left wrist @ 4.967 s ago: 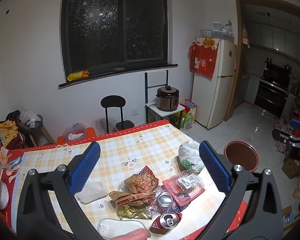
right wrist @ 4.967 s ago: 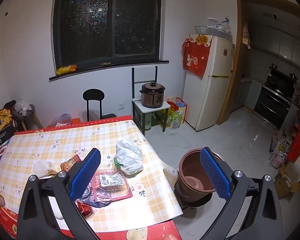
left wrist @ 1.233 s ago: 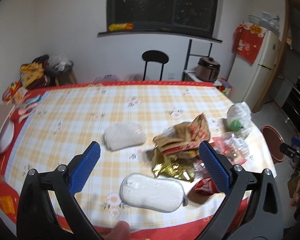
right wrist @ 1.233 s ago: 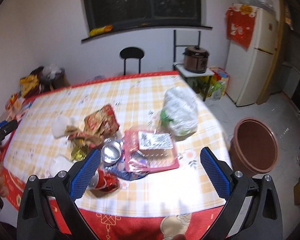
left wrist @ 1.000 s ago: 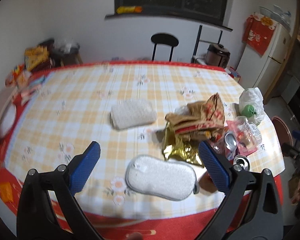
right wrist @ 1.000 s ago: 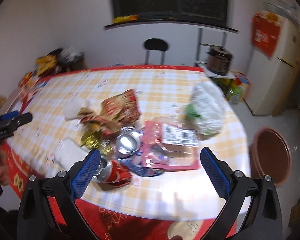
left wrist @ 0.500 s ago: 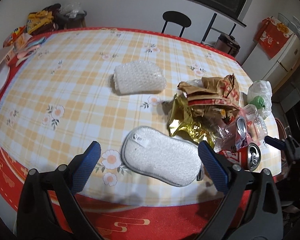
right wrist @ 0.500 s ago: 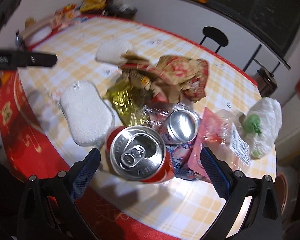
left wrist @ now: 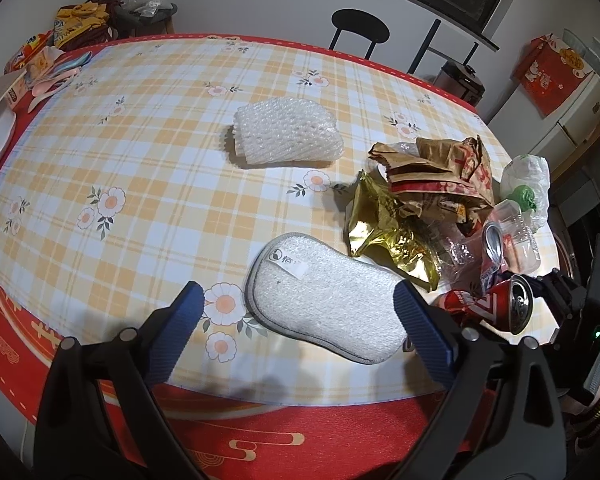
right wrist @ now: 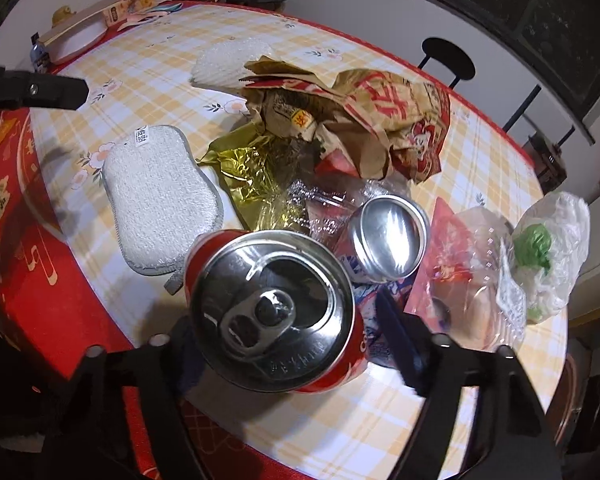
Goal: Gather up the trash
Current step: 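Lower the right gripper onto the red Coke can and close it, then grasp the white sponge with the left gripper while the right gripper holds the can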
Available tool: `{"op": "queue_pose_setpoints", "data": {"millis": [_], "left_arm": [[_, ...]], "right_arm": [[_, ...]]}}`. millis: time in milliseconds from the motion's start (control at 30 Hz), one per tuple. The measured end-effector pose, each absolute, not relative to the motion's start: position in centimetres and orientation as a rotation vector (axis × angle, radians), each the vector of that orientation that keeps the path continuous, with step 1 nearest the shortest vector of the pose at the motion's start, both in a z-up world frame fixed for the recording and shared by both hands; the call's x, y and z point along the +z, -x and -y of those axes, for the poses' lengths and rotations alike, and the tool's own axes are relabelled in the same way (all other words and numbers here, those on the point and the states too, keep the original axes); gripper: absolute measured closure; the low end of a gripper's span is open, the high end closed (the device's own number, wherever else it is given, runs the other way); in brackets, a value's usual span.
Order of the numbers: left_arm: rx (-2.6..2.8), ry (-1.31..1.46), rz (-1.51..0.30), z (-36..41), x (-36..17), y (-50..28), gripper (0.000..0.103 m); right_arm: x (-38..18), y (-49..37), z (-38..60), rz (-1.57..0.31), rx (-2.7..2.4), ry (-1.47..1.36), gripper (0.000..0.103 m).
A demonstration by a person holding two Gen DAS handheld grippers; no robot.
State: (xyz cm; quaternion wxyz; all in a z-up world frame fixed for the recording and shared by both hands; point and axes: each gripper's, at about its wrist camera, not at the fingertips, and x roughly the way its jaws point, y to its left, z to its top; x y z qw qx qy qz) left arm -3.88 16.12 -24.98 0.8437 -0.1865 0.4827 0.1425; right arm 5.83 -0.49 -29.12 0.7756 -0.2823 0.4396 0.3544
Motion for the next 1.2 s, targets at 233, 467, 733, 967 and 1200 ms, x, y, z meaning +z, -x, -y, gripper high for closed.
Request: {"op": "queue_pose_setpoints", "data": {"millis": [233, 467, 733, 967, 1200], "left_arm": [[0.293, 0.417, -1.048, -16.4, -26.0, 4.0, 0.015], [0.268, 0.481, -1.085, -16.5, -27.3, 4.2, 0.020], [0.240, 0.593, -1.148, -16.5, -29.9, 4.2, 0.031], [0.247, 0.699, -1.156, -17.0, -31.9, 3.9, 0.032], [0.309, 0.788, -1.143, -18.1, -33.4, 3.6, 0.036]], "right_arm": [[-28.8, -5.4, 0.9, -0.980, 0.796, 0.521, 0.053], [-28.1, -5.0, 2.2, -1.001, 0.801, 0.393, 0.073], [-27.4, -4.5, 2.8, -0.975, 0.804, 0.344, 0.079], [-27.5, -4.3, 3.7, -0.977, 0.786, 0.320, 0.082], [-27.4, -4.3, 4.0, -0.970, 0.785, 0.315, 0.082]]}}
